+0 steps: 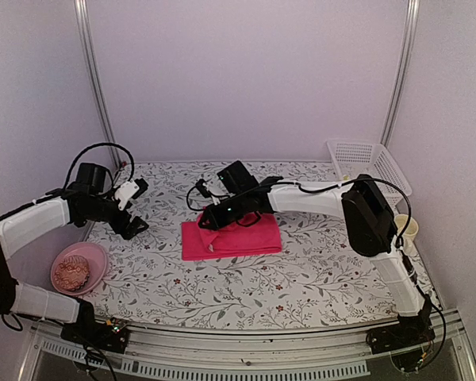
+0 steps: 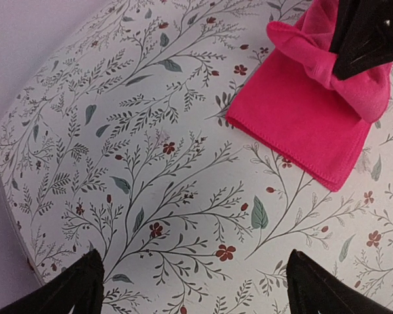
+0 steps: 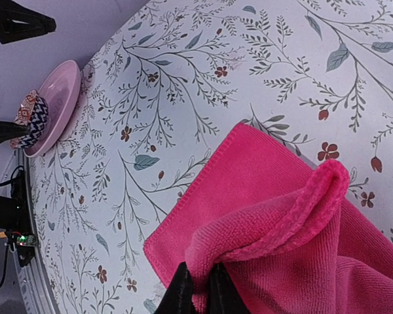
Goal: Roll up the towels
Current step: Fold the towel at the center of the board, then smooth out the towel at the center of the board.
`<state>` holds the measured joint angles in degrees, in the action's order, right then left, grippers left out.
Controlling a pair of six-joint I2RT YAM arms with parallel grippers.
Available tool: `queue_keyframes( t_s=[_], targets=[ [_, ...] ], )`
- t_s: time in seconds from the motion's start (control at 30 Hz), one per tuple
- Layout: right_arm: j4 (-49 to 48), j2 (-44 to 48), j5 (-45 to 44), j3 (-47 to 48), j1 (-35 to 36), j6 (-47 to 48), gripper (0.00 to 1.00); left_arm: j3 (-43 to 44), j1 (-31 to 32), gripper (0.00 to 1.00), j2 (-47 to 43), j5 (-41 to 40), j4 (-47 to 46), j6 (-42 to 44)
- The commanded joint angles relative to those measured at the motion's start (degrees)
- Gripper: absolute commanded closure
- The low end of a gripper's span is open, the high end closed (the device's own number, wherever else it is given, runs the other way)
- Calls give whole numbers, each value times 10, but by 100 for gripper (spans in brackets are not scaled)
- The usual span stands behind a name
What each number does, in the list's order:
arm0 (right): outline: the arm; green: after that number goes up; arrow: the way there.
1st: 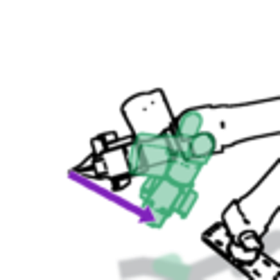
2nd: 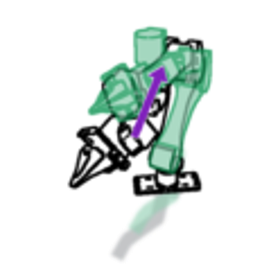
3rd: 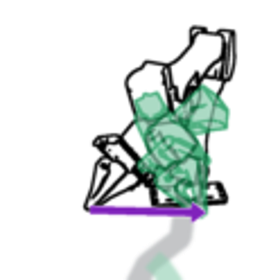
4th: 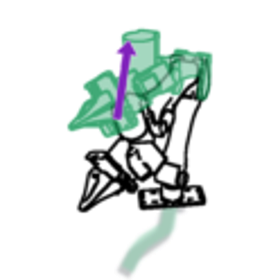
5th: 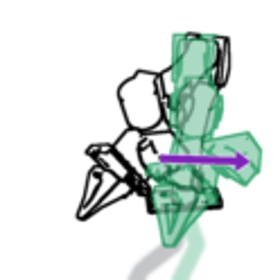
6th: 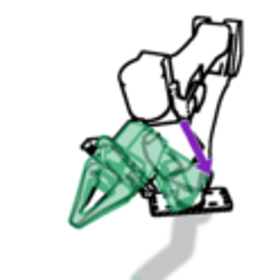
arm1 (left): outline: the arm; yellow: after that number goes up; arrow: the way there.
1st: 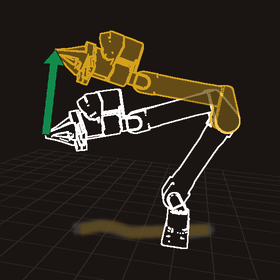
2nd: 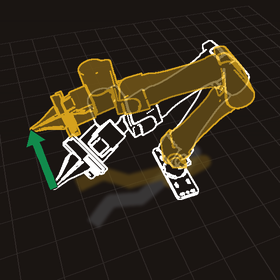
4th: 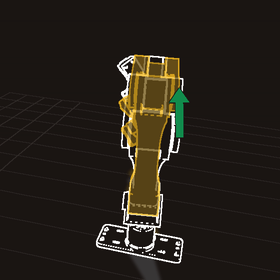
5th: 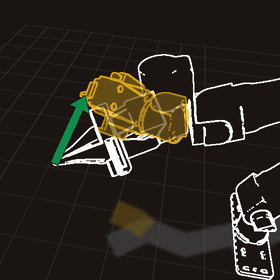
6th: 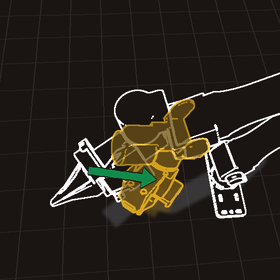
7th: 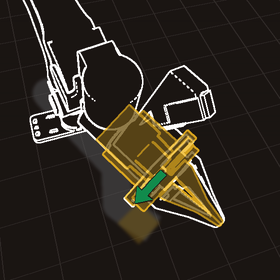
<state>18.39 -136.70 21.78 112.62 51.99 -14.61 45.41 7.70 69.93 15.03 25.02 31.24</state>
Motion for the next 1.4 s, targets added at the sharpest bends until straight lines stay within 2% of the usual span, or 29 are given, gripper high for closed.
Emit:
queue_keyframes(
  t_s=[0.0, 0.07, 0.17, 0.27, 0.37, 0.6, 0.83, 1.1, 1.23, 1.37],
  targets=[
    [-8, -28, 7, 33, 11, -3, 77, -8, -6, 3, 5, 9, -12, -4],
    [-13, -36, 15, 43, 16, 3, 65, -7, -6, 3, 6, 10, -13, -3],
    [-30, -33, 45, 47, 20, 16, 57, -4, -6, 3, 13, 10, -14, 1],
    [-43, -8, 42, 33, 20, 27, 52, 4, -6, 3, 19, 19, -16, 7],
    [-44, 51, -9, -5, 17, 46, 47, 22, -2, 3, 34, 34, -20, 18],
    [-67, 199, -120, -203, -42, 44, 47, 110, 42, 3, 124, 72, -41, 16],
    [-70, 301, -220, -355, -82, 33, 47, 299, 75, 3, 313, 160, 51, -72],
    [-71, 286, -232, -399, -94, 30, 48, 391, 116, 7, 446, 177, 113, -95],
    [-71, 268, -231, -399, -94, 27, 49, 406, 117, 8, 483, 163, 120, -100],
    [-71, 259, -246, -401, -94, 27, 49, 427, 116, 13, 519, 165, 134, -92]
  ],
)
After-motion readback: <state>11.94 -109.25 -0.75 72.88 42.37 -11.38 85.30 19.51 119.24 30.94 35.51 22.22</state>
